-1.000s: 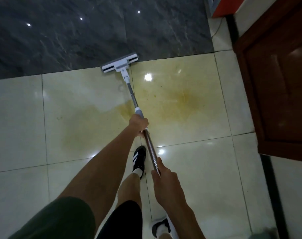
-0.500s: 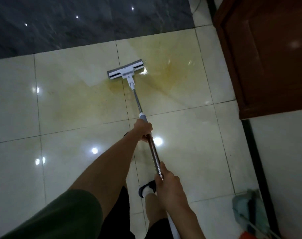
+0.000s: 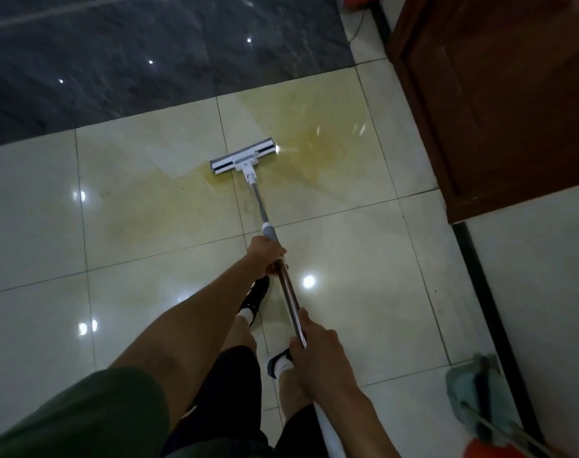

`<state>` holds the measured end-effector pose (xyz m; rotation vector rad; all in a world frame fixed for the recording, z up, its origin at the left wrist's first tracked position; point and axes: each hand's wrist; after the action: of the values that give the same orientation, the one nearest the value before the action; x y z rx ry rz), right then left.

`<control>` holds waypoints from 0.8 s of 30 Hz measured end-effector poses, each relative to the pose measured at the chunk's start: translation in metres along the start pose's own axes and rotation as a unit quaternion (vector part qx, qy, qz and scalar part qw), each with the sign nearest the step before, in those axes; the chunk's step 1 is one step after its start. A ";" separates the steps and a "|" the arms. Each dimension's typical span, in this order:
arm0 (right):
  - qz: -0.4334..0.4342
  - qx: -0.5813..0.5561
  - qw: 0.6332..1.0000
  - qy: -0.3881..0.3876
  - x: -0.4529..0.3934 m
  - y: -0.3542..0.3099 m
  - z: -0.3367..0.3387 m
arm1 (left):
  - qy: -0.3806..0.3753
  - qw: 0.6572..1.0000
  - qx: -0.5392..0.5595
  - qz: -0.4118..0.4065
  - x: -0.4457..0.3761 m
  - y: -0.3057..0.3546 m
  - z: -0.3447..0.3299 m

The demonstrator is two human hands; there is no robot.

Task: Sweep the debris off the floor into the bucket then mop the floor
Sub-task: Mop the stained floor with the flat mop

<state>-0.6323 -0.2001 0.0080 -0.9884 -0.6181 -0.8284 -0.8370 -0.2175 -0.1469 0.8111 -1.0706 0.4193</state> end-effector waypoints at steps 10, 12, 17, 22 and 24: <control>0.053 0.012 0.998 0.023 -0.103 -0.098 0.059 | 0.031 0.997 0.022 -0.060 -0.067 0.137 0.064; 0.060 0.017 0.997 0.036 -0.142 -0.131 0.072 | 0.036 0.997 0.025 -0.065 -0.095 0.179 0.085; 0.065 0.020 0.996 0.051 -0.247 -0.226 0.110 | 0.039 0.997 0.034 -0.062 -0.175 0.288 0.137; 0.064 0.020 0.995 0.068 -0.339 -0.305 0.153 | 0.045 0.996 0.021 -0.071 -0.240 0.387 0.173; 0.062 0.015 0.996 0.067 -0.369 -0.329 0.166 | 0.048 0.996 0.015 -0.078 -0.261 0.417 0.181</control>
<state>-1.1223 -0.0327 -0.0511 -0.9265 -0.4477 -0.7658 -1.3382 -0.0659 -0.1797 0.8855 -0.9064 0.3394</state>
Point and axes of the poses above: each hand's wrist, its own x-axis away from the middle knuckle, its own z-axis out of the back of the hand, y = z × x, and after that the axes turned 2 degrees about y, right-handed
